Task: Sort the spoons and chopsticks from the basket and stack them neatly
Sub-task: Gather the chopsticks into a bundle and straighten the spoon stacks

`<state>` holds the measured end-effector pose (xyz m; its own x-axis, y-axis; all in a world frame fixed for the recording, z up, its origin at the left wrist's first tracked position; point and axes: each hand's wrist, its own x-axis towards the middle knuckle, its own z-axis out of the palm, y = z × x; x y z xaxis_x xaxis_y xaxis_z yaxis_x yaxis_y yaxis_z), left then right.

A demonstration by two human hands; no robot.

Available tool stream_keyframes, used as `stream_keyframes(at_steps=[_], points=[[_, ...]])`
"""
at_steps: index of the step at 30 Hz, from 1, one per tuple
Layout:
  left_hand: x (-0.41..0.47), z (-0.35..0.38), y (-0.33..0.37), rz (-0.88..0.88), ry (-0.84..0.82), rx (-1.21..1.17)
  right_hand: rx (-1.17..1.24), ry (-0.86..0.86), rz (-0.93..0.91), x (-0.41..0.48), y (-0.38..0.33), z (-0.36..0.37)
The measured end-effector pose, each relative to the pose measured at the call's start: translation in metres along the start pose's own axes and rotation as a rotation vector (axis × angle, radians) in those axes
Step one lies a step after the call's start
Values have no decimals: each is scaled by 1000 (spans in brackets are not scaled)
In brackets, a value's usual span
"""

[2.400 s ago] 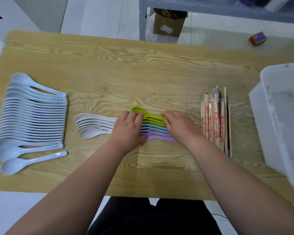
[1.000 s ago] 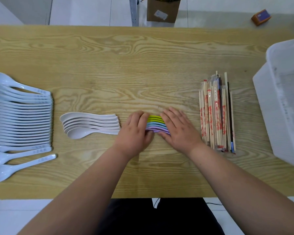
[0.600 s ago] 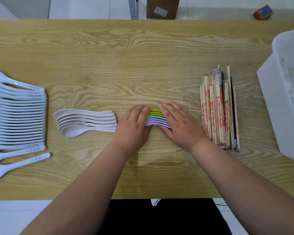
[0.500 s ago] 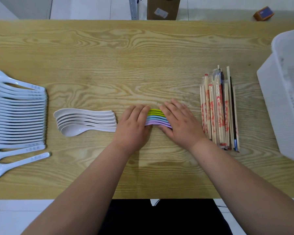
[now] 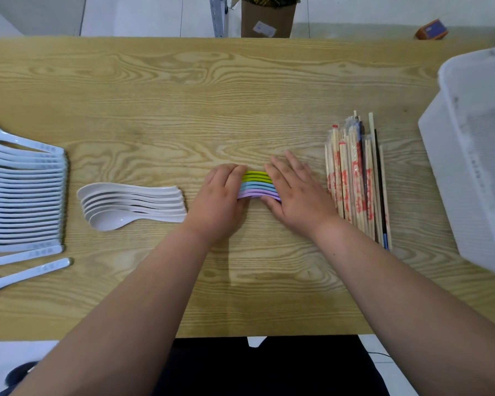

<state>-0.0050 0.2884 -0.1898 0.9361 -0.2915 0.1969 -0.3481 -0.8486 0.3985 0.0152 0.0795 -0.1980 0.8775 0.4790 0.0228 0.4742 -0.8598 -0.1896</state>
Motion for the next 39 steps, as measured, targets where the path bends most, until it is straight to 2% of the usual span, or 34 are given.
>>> stream_keyframes(at_steps=[6, 16, 20, 27, 33, 39], points=[[1, -4, 0, 16, -37, -4, 4, -27, -31, 2, 3, 0], [2, -3, -1, -4, -96, 33, 66, 33, -53, 3, 7, 2], [7, -4, 1, -3, -119, 22, 86, 17, -4, 2, 10, -2], [9, 2, 5, 28, 21, 9, 21, -27, 16, 1, 10, -2], [10, 0, -2, 59, -58, 29, 37, -38, 11, 3, 12, -3], [9, 3, -2, 56, -70, 46, 32, -18, -4, 2, 12, -3]])
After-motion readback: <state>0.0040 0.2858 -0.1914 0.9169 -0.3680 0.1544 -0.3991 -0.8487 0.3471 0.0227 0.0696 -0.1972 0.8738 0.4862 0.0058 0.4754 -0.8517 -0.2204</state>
